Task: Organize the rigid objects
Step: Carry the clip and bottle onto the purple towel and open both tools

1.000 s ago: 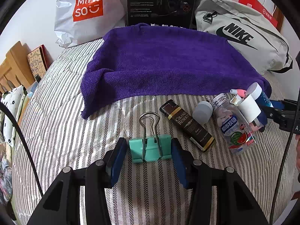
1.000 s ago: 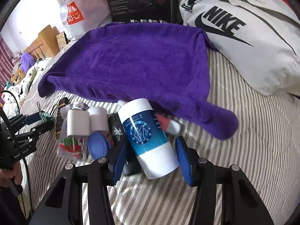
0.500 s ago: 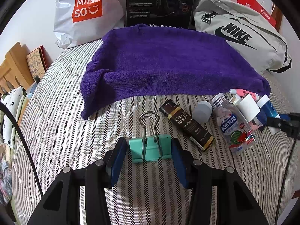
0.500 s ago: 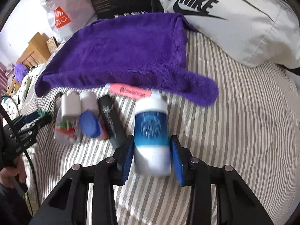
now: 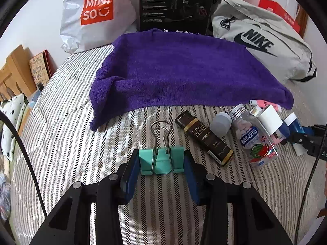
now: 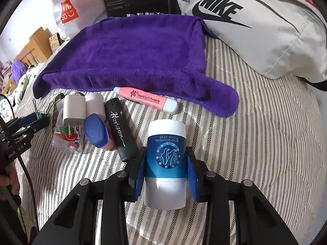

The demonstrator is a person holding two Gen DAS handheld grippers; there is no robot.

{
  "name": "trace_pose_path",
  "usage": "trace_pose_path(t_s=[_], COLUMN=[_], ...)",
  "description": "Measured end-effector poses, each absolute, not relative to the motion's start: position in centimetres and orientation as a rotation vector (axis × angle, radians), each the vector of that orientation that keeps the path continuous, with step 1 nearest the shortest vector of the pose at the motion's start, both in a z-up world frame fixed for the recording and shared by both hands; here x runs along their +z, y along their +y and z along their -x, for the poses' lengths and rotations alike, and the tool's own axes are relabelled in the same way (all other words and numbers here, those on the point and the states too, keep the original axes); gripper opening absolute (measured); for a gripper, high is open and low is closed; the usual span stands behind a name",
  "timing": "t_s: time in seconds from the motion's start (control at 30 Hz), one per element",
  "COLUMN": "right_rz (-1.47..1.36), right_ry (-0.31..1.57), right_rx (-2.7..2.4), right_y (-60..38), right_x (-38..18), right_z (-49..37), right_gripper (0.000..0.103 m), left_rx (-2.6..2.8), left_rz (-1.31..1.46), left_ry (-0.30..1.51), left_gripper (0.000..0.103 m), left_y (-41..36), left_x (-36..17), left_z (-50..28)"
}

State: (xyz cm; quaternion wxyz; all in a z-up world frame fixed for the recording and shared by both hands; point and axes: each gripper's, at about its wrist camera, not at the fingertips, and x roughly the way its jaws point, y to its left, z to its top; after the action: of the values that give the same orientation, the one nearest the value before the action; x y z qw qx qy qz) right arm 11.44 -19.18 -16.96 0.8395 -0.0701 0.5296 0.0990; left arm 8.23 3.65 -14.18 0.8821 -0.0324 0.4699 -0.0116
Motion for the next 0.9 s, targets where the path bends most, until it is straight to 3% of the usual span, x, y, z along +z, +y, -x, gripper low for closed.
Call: trace_pose_path(t_s=[0.9], right_rz=[0.109], right_ry=[1.049], right_rx=[0.295], right_y=[-17.8], right_x=[-11.6], right_z=[-12.3], right_gripper=[0.037], left_rx=[-0.114], left_rz=[0.153], left_ry=[0.873], left_gripper=[0.040], left_y=[7.1], left_x=[-7.3], left_z=[-8.1])
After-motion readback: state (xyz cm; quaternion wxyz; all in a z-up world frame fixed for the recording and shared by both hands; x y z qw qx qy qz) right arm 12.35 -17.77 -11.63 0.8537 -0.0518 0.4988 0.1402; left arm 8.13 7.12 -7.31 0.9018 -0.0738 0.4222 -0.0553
